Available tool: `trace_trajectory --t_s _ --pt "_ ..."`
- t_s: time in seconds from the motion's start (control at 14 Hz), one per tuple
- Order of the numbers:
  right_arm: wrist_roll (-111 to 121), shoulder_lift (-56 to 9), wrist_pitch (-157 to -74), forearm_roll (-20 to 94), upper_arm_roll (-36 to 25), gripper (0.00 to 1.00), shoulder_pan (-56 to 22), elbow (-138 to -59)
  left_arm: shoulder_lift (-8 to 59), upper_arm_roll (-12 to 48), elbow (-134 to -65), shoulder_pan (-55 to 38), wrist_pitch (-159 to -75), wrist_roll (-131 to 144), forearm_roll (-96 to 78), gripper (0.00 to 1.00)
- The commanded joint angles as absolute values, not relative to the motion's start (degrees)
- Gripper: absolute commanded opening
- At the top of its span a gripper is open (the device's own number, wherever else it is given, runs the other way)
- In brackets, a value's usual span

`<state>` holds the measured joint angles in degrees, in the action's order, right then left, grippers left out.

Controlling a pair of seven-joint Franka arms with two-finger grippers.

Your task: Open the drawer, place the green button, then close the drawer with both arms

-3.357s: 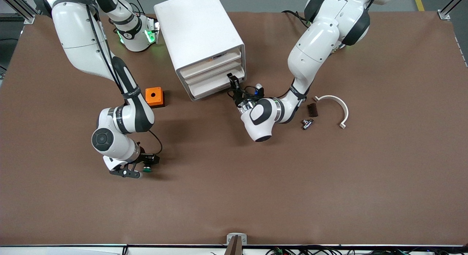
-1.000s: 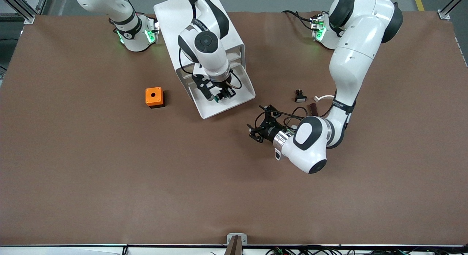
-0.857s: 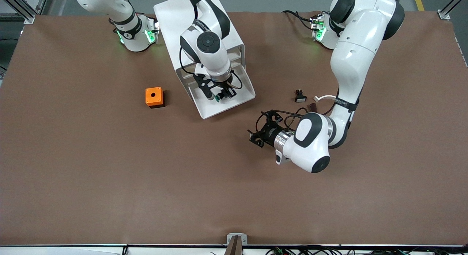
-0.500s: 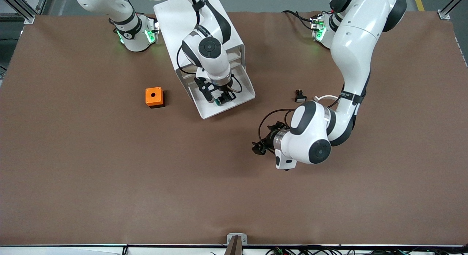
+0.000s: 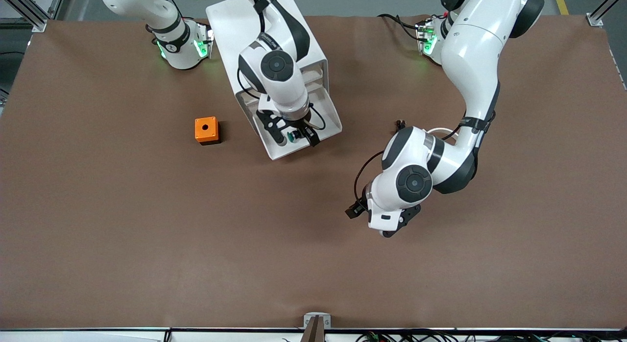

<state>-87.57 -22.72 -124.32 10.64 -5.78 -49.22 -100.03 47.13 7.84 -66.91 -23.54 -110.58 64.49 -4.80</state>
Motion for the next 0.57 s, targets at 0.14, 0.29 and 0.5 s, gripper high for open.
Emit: trace_trajectory --t_s 0.14,0.29,0.5 --pt "-54.9 -22.4 -109.9 9.0 -5.3 1.00 -38.8 -91.7 46.2 7.8 -68.7 -26.6 -111.5 64.9 0.3 1.00" --pt "-42.6 -20.4 -104.2 5.7 -5.4 1.00 -34.1 -90.9 46.6 7.8 -69.4 -27.6 -111.5 65.4 0.9 1.00" --pt "-26.8 -17.6 -95.3 3.0 -5.4 1.00 -25.8 -88.3 46.8 7.9 -69.9 -30.5 -112.2 65.6 0.9 1.00"
